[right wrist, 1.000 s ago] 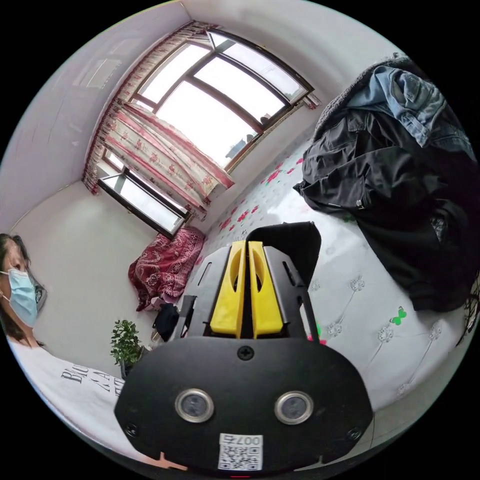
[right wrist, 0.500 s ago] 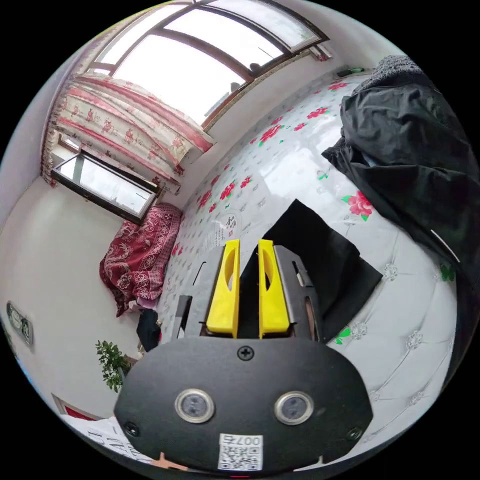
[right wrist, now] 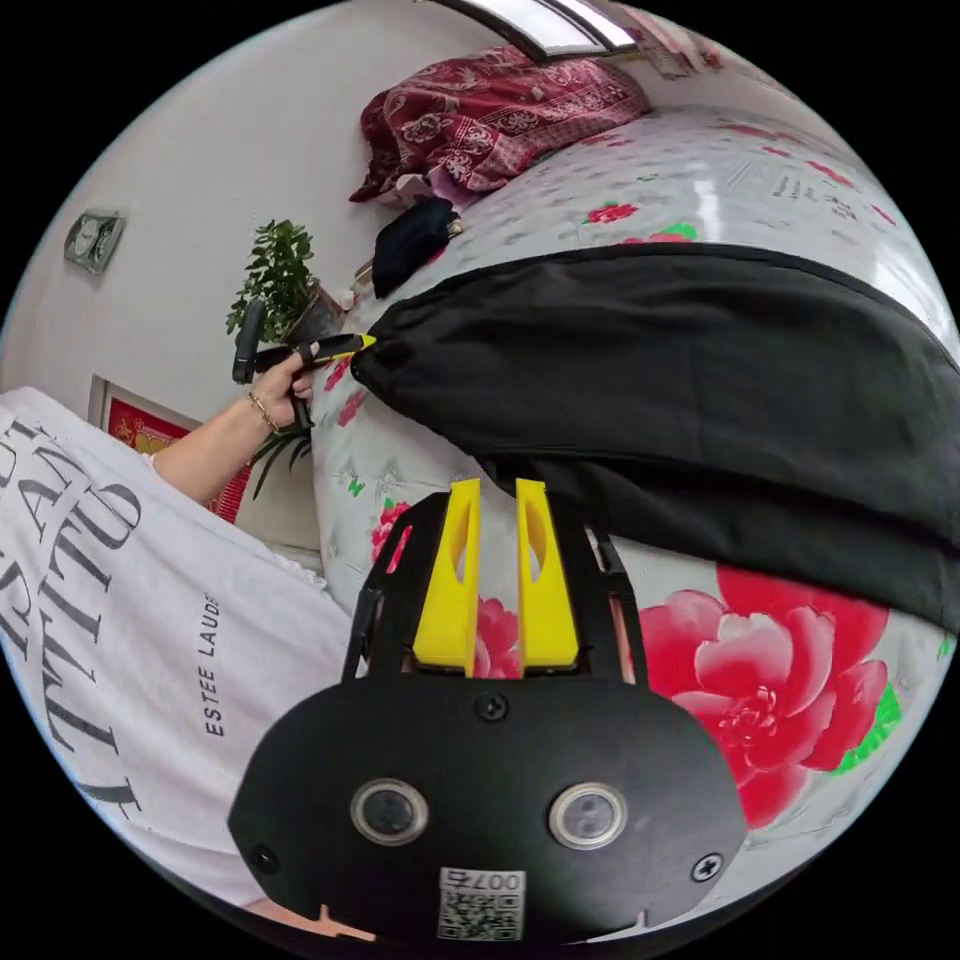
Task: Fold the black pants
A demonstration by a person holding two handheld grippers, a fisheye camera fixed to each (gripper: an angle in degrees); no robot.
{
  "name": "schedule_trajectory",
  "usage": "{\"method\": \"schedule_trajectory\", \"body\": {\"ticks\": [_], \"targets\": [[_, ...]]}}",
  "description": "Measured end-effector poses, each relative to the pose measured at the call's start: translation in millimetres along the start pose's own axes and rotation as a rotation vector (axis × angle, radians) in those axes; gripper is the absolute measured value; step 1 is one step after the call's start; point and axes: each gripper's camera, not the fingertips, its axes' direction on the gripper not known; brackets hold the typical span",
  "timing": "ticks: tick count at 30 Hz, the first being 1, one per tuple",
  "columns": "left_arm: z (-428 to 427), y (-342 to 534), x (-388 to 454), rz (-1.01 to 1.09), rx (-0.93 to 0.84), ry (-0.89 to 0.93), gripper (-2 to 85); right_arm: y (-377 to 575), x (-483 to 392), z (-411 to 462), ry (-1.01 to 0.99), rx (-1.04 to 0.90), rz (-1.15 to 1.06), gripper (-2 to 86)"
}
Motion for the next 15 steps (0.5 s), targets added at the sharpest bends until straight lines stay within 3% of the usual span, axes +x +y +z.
{"method": "schedule_trajectory", "body": {"ticks": [3, 5, 11, 15], "targets": [[22.4, -14.7, 13.8, 0.072, -0.038, -0.076, 9.1, -29.3, -5.9, 25.2, 0.048, -0.048, -0.053, 4.3], [37.3, -22.8, 14.6, 0.079, -0.052, -0.062, 8.9, -52.0, 2.6, 19.8, 0.079, 0.023, -0.019, 4.2], [43.9, -25.9, 19.8, 0.056, -0.033, -0.036, 8.7, -58.3, 2.8, 25.2, -0.077, 0.024, 0.014, 4.0], [46.4, -19.1, 23.1, 0.053, 0.003, -0.03, 8.6, -52.2, -13.5, 45.5, -0.028, -0.009, -0.004, 4.0]]}}
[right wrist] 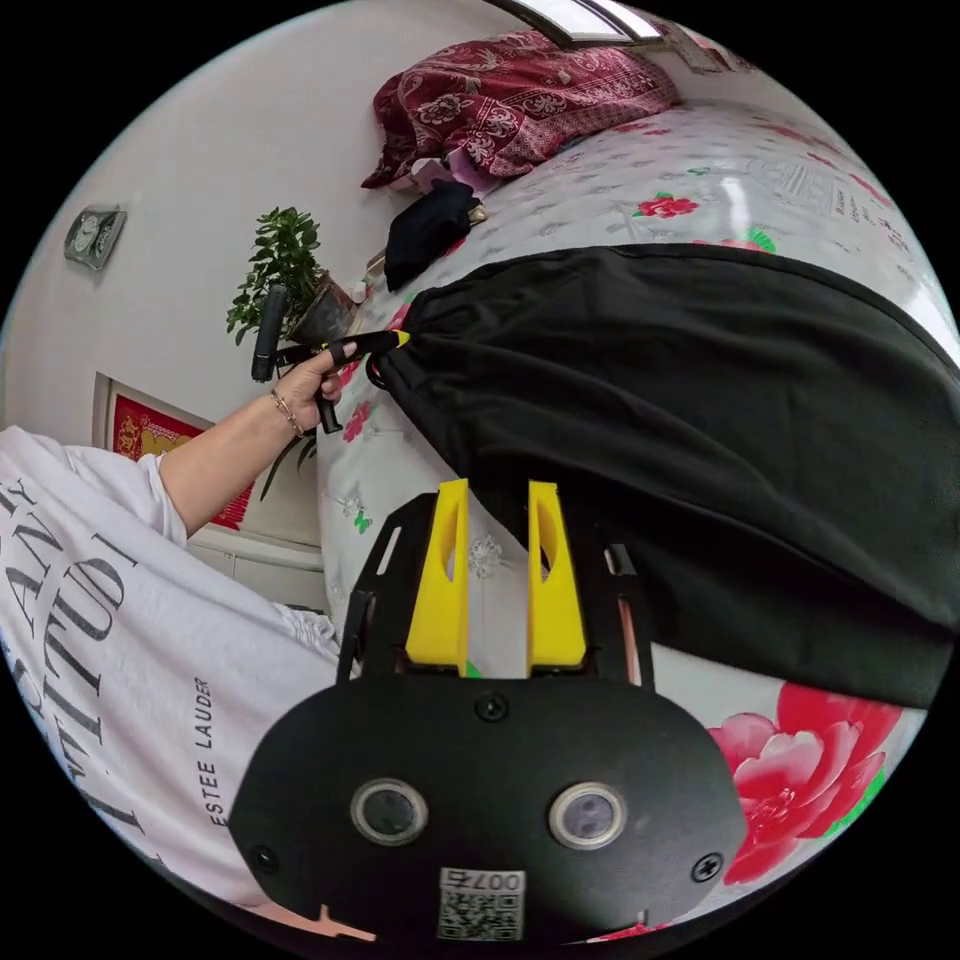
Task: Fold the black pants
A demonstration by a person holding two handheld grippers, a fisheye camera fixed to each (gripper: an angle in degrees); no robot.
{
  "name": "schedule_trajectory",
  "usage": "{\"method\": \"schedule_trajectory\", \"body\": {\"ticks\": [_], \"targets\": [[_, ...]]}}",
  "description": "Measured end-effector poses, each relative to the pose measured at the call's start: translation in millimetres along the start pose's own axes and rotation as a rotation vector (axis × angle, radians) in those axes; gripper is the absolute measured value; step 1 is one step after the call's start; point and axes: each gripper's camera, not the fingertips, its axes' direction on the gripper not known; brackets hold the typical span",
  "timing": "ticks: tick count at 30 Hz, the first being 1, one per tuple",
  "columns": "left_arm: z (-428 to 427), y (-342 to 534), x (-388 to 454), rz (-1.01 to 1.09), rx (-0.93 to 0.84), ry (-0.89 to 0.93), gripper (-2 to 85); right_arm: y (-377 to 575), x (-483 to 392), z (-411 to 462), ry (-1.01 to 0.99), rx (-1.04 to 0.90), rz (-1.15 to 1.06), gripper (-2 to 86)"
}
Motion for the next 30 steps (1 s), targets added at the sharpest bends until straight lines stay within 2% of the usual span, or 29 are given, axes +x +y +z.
{"method": "schedule_trajectory", "body": {"ticks": [3, 7, 12, 14, 17, 21, 23, 26, 28, 30], "targets": [[2.8, 2.1, 2.9, -0.006, 0.014, 0.002, 8.7, -12.9, 0.3, 10.1, -0.006, 0.015, 0.015, 3.5], [6.6, 1.2, 8.2, 0.016, 0.01, -0.006, 8.5, -25.9, -20.7, 26.5, -0.016, -0.045, -0.083, 1.2], [3.8, 6.7, 14.1, 0.087, 0.001, -0.108, 6.9, 15.7, -46.0, 12.3, -0.097, -0.012, -0.096, 0.0], [-0.1, 19.6, 9.5, 0.077, 0.0, -0.201, 6.6, 39.3, -63.1, 18.6, -0.125, -0.054, -0.093, -0.1], [-9.5, 42.2, -6.4, 0.042, 0.017, -0.219, 7.6, 50.7, -75.8, 36.0, -0.053, -0.094, -0.065, 0.1], [-42.9, 62.2, -21.4, -0.036, 0.048, -0.238, 8.9, 42.3, -80.2, 23.2, -0.054, 0.004, -0.041, 0.9], [-70.8, 71.3, 5.3, 0.09, 0.126, -0.162, 9.5, 33.5, -82.1, 16.7, 0.016, 0.052, -0.058, 1.3], [-81.5, 80.8, 72.7, 0.349, 0.176, 0.021, 10.2, 19.5, -76.8, 33.5, 0.016, -0.012, -0.065, 1.0], [-69.9, 84.6, 115.5, 0.485, 0.143, 0.179, 11.0, 16.7, -75.7, 51.4, 0.009, -0.088, -0.063, 0.6], [-46.1, 86.0, 153.9, 0.577, 0.059, 0.241, 11.6, 21.1, -79.7, 64.9, 0.002, -0.148, -0.073, 0.2]]}}
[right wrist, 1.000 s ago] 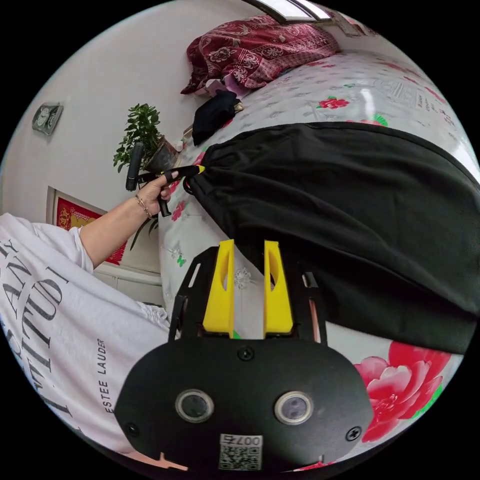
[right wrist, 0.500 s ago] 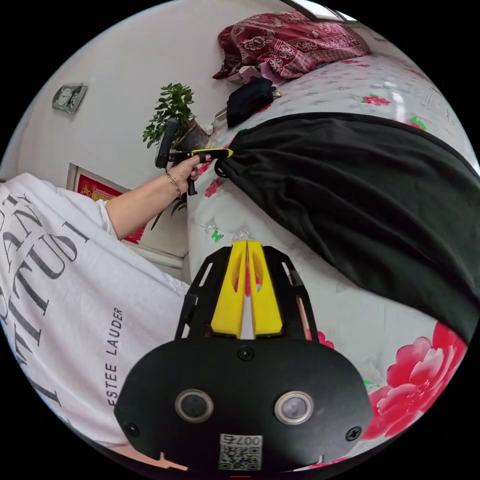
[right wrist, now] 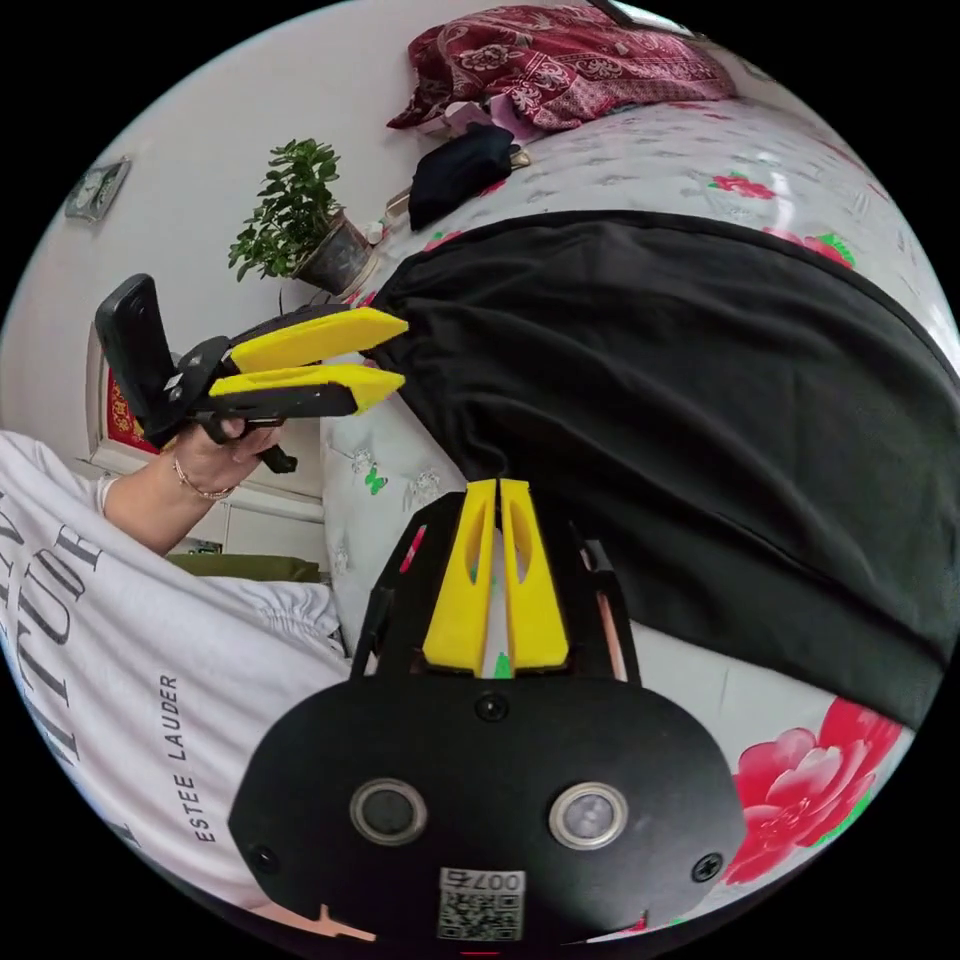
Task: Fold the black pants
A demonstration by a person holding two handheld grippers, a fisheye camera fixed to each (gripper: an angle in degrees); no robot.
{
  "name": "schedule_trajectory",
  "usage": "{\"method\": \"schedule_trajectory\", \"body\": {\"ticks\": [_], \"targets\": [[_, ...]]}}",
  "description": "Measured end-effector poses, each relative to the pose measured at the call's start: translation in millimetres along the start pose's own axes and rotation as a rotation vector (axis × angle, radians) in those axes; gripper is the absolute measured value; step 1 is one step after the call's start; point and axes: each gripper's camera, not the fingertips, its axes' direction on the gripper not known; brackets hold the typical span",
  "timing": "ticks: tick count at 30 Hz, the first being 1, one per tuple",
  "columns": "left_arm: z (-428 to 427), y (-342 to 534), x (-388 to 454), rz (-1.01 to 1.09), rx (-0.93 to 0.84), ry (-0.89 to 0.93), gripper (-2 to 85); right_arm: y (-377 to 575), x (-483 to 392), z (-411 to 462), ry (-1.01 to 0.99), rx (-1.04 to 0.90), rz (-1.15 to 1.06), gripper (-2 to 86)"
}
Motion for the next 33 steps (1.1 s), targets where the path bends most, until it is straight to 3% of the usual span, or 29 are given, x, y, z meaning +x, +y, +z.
{"method": "schedule_trajectory", "body": {"ticks": [4, 9, 14, 17, 20, 29, 33], "targets": [[67.4, -16.3, 26.4, 0.101, -0.239, -0.071, 7.4, 18.5, -17.1, 6.1, -0.062, 0.004, -0.014, 0.2], [41.5, -12.1, 22.7, 0.125, -0.157, -0.101, 1.8, 45.0, -10.8, -38.1, 0.078, 0.15, 0.059, 1.6], [11.3, -6.1, 29.0, 0.141, -0.089, -0.136, 0.6, 118.7, 91.9, -165.1, 0.425, 0.494, 0.562, 2.4], [10.0, -5.1, 35.7, 0.158, -0.091, -0.165, 0.5, 156.4, 143.4, -216.4, 0.516, 0.611, 0.801, 2.4], [14.1, -5.8, 38.9, 0.162, -0.113, -0.177, 0.5, 170.9, 172.2, -234.3, 0.634, 0.608, 0.916, 2.3], [26.5, -6.0, 64.2, 0.271, -0.173, -0.281, 1.1, 177.1, 200.4, -216.4, 0.682, 0.501, 0.942, 0.4], [28.2, -3.0, 70.0, 0.296, -0.172, -0.302, 1.5, 197.7, 189.2, -228.4, 0.614, 0.594, 0.915, 0.2]]}}
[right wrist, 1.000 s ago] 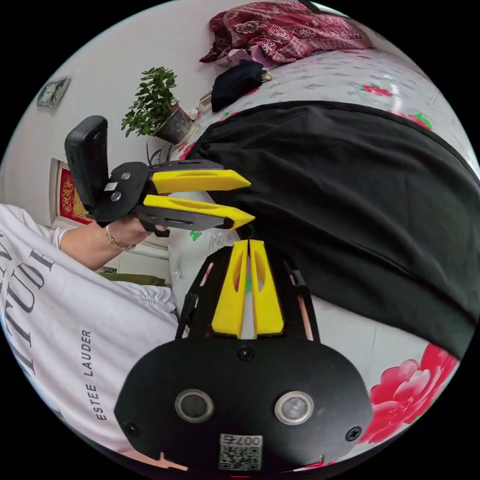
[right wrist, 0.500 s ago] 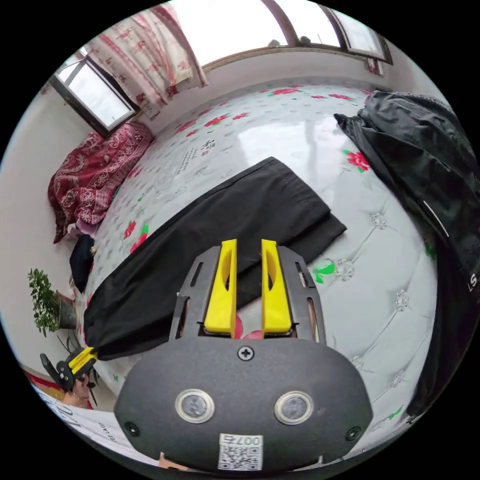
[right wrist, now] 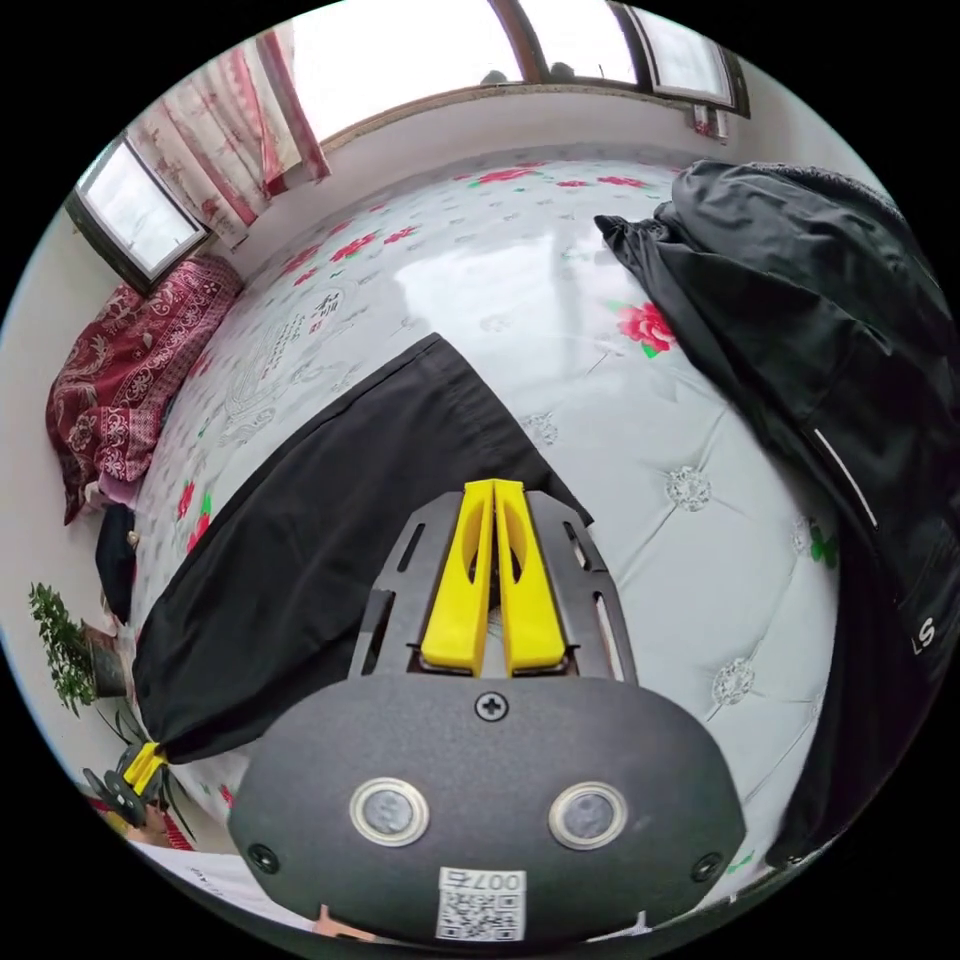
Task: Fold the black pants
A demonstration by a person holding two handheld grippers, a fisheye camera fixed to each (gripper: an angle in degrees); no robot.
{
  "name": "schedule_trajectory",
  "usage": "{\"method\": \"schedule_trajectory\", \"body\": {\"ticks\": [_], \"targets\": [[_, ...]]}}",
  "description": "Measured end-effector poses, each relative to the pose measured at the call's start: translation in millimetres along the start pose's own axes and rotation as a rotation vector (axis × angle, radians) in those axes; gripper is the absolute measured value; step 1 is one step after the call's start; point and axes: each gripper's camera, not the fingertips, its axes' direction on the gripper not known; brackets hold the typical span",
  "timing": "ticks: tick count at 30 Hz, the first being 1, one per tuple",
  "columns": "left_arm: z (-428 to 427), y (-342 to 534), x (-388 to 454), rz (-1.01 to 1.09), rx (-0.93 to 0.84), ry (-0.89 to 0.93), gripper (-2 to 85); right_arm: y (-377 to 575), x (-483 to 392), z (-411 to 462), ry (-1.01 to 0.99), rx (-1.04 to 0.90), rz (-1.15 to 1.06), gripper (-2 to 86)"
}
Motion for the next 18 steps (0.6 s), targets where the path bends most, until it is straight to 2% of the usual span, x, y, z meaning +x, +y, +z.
{"method": "schedule_trajectory", "body": {"ticks": [3, 7, 14, 18], "targets": [[1.1, 2.4, 7.1, 0.021, 0.003, -0.014, 1.6, 6.8, 12.3, -17.1, -0.047, 0.056, 0.014, 0.3], [5.9, 0.8, 12.9, 0.036, -0.004, -0.02, 1.5, 3.2, 21.8, 6.5, -0.086, -0.033, 0.055, 1.1], [-7.4, 1.2, 6.8, 0.011, 0.044, -0.023, 0.7, 4.1, 4.9, -9.5, 0.005, 0.054, -0.02, 0.0], [-13.3, 5.1, 19.5, 0.106, 0.053, -0.058, 0.2, 6.5, 20.3, -32.9, -0.029, 0.121, -0.002, 0.0]]}}
